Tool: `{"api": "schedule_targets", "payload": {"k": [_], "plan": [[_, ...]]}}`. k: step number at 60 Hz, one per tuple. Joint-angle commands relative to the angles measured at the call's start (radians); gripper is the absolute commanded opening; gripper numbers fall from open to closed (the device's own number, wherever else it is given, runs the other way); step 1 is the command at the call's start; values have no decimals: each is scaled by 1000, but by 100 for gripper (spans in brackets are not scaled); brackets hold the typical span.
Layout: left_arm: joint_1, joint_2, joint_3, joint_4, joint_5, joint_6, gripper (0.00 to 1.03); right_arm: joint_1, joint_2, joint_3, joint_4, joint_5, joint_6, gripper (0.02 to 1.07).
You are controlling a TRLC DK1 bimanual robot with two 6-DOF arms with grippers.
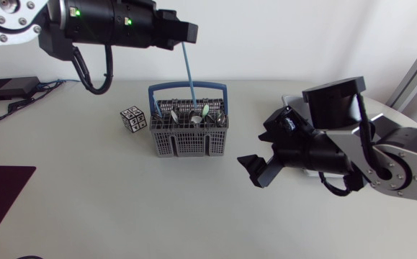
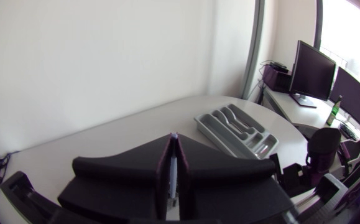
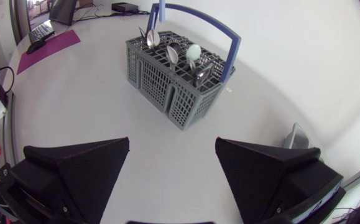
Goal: Transfer all utensils from the basket to the drawer tray.
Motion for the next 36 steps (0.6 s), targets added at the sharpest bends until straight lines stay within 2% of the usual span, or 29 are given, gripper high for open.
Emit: {"api": "schedule_targets", "payload": {"k": [1,9,14,18,27,36], "plan": [[-15,13,22,-59,59,-59,4,6,-25,55,-12,-38,16,102],[-14,55,52,-138,165,-108,4,9,-20,106,-18,-100,36,101],[-9,83,70,-171,237,-140,4,8,-6,150,-39,-167,53,97],[-8,107,79,-185,292,-160,4,12,23,189,-52,-178,67,97],[-8,113,79,-187,326,-174,4,24,78,242,-70,-213,100,90],[-2,113,79,-187,348,-185,4,31,114,264,-76,-229,114,76]]}}
